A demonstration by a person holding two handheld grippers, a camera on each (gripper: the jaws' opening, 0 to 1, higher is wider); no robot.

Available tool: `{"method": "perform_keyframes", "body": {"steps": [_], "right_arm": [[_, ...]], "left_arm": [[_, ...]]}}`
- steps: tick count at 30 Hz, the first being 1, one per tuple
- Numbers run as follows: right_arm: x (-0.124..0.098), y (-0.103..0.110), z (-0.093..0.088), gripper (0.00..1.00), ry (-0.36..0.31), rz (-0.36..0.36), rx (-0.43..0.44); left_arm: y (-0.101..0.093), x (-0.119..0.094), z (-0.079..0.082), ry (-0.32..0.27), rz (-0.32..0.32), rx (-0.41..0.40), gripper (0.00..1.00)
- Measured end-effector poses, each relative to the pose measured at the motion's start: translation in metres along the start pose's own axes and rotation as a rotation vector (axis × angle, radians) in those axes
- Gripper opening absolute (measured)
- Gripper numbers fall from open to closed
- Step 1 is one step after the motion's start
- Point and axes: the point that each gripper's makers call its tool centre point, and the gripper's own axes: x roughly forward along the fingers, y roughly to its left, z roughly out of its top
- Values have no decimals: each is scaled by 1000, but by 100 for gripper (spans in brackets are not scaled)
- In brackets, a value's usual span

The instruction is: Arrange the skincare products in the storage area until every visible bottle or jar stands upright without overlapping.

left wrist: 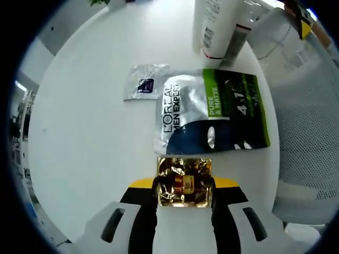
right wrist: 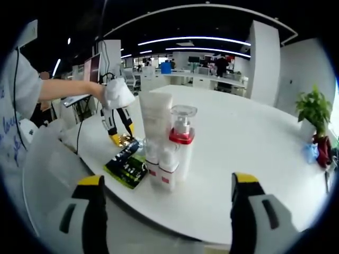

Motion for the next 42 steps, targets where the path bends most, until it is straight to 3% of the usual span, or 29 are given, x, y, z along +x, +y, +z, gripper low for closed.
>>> {"method": "perform_keyframes", "body": {"steps": [23, 29, 32, 42], "right_arm": [[0, 1, 0, 99, 0, 1, -3], [0, 1, 1, 99, -2, 1, -1], [0, 2, 0, 99, -1, 2, 1], [0, 2, 1, 98, -2, -1, 8]], "left_arm": [[-1, -6, 2, -11, 27, 11, 41], [9, -18, 14, -50, 53, 10, 41], [11, -20, 24, -92, 30, -20, 41], [30, -21, 55, -131, 52, 8, 38]]}}
